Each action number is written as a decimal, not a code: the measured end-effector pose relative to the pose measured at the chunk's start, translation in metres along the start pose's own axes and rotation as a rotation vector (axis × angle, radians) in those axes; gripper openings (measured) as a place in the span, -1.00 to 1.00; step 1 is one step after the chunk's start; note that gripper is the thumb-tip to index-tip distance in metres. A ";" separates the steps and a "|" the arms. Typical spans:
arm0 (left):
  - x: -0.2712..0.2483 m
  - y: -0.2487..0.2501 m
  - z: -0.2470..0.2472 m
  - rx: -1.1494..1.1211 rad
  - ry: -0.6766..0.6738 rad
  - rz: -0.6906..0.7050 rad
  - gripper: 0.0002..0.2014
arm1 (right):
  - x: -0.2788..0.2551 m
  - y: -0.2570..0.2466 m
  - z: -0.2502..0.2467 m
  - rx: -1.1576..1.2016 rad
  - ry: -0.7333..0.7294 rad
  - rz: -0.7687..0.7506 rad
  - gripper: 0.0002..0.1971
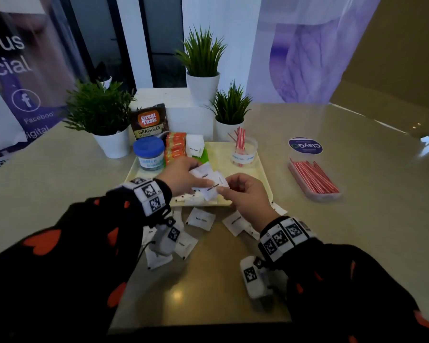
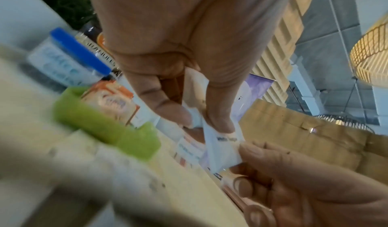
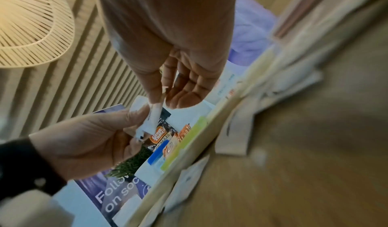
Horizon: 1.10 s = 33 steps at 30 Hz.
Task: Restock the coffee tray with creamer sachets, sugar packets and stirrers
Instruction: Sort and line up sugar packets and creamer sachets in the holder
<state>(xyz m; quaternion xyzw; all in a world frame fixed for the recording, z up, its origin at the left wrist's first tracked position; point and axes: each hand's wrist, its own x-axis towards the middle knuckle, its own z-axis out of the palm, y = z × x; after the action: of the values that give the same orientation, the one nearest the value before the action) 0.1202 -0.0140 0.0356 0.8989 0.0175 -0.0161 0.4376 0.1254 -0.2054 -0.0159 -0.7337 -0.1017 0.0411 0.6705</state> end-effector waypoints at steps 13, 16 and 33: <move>0.116 -0.001 -0.061 0.385 0.265 -0.062 -0.75 | 0.175 -0.014 0.034 -0.317 0.088 0.020 -0.75; 0.130 -0.012 -0.066 0.397 0.281 -0.093 -0.72 | 0.203 -0.009 0.053 -0.433 0.067 0.061 -0.87; 0.175 -0.029 -0.062 0.427 0.092 -0.119 -0.81 | 0.229 0.009 0.073 -0.642 0.084 0.107 -0.81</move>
<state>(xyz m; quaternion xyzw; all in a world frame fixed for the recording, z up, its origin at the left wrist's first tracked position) 0.2944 0.0560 0.0430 0.9683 0.0866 -0.0042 0.2344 0.3352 -0.0883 -0.0147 -0.9131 -0.0429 0.0118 0.4053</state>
